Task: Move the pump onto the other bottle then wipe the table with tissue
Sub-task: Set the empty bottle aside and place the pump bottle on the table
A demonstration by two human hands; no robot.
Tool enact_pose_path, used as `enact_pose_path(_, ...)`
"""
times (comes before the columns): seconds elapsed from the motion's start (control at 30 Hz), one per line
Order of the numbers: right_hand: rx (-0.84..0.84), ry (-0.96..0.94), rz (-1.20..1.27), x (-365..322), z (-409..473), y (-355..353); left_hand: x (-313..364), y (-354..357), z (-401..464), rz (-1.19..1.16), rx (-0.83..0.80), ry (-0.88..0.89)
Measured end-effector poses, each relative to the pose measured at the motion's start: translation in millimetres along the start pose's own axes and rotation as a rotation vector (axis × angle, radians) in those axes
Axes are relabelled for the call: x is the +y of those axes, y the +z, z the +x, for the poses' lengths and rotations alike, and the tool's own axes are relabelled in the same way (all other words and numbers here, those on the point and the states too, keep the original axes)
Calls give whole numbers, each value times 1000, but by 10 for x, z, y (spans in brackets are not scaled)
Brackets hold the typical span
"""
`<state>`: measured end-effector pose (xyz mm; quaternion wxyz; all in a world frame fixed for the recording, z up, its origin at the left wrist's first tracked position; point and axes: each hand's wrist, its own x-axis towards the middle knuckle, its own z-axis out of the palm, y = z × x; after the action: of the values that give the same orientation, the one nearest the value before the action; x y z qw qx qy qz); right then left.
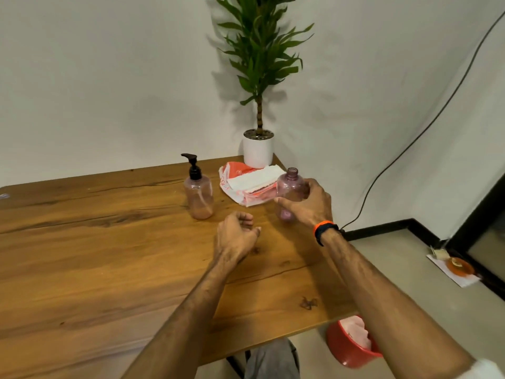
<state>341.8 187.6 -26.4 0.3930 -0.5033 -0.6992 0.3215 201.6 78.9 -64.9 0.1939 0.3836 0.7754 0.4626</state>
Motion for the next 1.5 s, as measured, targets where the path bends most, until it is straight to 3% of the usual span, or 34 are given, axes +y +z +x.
enact_pose_path(0.5, -32, 34, -8, 114, -56, 27, 7, -40, -34, -6, 4, -19)
enact_pose_path(0.77, 261, -352, -99, -246, -277, -1, 14, -309, -93, -26, 63, -31)
enact_pose_path(0.93, 156, -454, -170, -481, -391, 300, -39, -565, -139, -19, 126, -25)
enact_pose_path(1.17, -17, -417, -48, -794, -438, 864, -323, -1106, -107, 0, 225, -62)
enact_pose_path(1.5, -210, -492, -53, -1054, -258, 1455, -720, -1590, 74, -13, 243, -137)
